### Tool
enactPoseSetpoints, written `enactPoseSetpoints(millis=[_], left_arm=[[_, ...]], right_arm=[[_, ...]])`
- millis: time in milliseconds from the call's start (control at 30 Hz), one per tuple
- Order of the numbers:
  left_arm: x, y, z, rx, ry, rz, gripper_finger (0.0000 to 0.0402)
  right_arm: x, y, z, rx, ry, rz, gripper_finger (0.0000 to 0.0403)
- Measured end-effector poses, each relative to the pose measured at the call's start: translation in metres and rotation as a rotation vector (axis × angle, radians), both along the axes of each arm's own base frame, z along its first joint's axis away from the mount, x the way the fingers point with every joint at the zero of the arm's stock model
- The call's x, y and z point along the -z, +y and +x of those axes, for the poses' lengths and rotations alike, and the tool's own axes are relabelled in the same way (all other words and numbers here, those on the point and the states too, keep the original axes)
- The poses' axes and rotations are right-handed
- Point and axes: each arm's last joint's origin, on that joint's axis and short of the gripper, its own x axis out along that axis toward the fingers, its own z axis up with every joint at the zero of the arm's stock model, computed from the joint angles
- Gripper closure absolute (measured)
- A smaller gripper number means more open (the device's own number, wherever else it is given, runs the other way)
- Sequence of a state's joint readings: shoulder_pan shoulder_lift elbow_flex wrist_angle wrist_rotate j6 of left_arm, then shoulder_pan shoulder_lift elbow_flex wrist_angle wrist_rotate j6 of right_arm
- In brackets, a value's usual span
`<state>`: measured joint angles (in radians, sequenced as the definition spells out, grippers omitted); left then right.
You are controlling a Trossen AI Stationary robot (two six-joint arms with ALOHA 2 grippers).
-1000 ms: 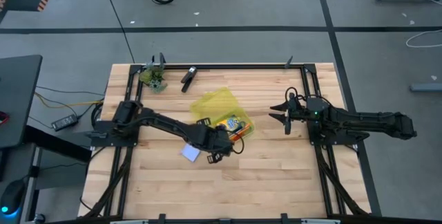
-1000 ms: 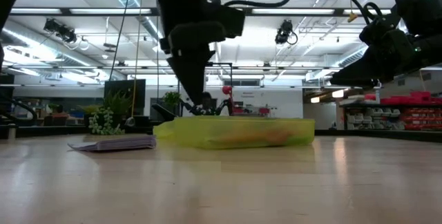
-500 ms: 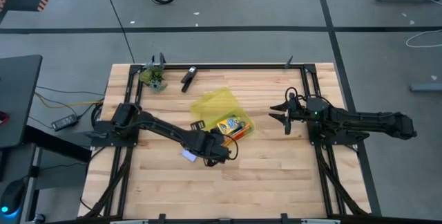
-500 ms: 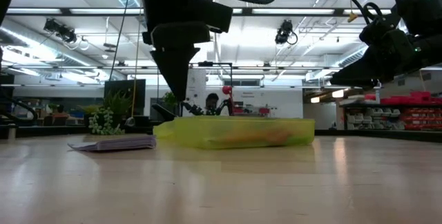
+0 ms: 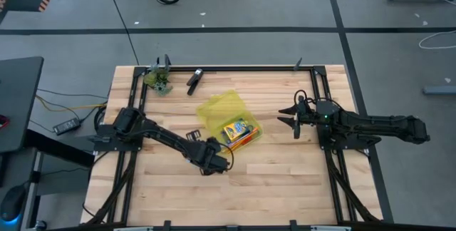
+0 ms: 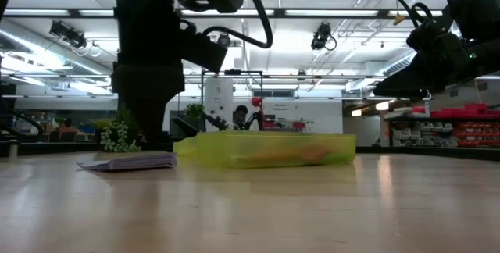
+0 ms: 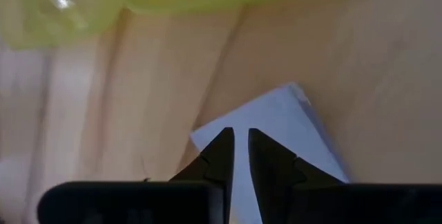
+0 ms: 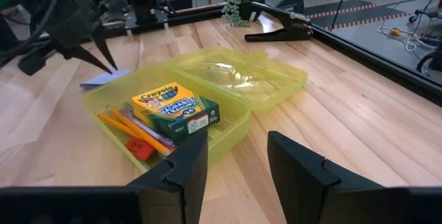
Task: Pack school essentials
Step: Put the blue sticky notes into the yellow supply box
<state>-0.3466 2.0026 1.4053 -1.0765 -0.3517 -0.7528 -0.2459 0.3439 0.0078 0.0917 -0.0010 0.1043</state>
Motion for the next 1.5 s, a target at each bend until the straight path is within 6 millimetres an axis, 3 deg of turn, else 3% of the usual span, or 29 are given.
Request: enactPoseSetpoints(millis=[467, 733, 1000, 1167, 1300, 1500], left_arm=[[-0.001, 0.005, -0.011, 0.058, 0.121, 0.06, 0.0378], [-0.013, 0.014, -0.022, 0.096, 0.149, 0.12, 0.0394], [-0.015, 0.039, -0.06, -0.025, -0.032, 0.046, 0.0395], [-0.017, 0.046, -0.07, -0.208, -0.168, -0.1, 0.0396], [-0.014, 0.041, -0.066, -0.291, -0.206, -0.16, 0.0379], [-0.006, 0.028, -0.053, -0.313, -0.291, -0.269, 0.0314]], right_arm=[[0.0, 0.0, 0.0, 0.0, 0.0, 0.0, 0.0246], [0.0, 0.0, 0.0, 0.0, 0.0, 0.0, 0.0246], [0.0, 0.0, 0.0, 0.0, 0.003, 0.001, 0.0246], [0.0, 0.0, 0.0, 0.0, 0.003, 0.001, 0.0246], [0.0, 0.0, 0.0, 0.0, 0.003, 0.001, 0.0246], [0.0, 0.0, 0.0, 0.0, 0.003, 0.001, 0.0246]])
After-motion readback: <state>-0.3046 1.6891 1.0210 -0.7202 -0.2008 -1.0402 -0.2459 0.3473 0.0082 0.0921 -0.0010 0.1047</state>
